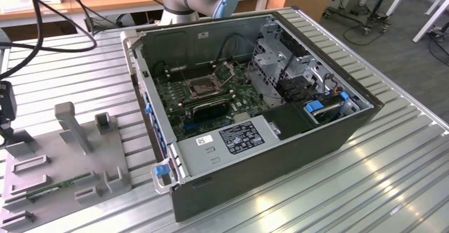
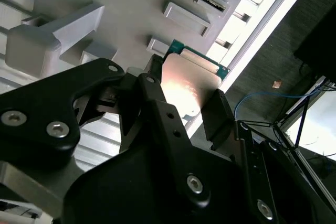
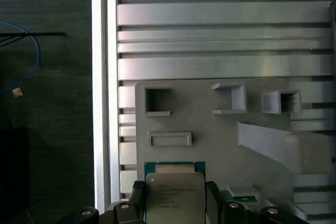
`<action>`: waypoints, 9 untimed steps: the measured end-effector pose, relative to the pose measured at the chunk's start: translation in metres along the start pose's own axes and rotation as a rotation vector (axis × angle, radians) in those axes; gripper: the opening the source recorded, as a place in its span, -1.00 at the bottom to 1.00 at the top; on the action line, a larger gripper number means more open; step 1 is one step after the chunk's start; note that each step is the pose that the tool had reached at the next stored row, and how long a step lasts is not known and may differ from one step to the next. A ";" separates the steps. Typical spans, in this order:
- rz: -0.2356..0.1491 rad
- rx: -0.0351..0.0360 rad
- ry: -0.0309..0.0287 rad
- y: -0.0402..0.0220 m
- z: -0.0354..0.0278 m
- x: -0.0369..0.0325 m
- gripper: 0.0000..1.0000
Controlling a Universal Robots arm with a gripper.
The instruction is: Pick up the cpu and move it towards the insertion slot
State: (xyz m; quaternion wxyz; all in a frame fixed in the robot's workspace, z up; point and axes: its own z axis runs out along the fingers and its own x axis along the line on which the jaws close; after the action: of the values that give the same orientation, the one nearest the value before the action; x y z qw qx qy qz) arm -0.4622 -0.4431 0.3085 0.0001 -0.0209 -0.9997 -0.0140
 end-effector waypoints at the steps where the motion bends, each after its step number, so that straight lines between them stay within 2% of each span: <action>1: 0.000 -0.0003 0.0000 0.0001 -0.0025 0.0000 0.09; 9: 0.000 -0.0025 0.0001 0.0006 -0.0215 0.0000 0.09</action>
State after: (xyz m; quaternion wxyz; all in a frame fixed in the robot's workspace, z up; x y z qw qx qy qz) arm -0.4622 -0.4431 0.3300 0.0001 -0.0209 -0.9997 -0.0152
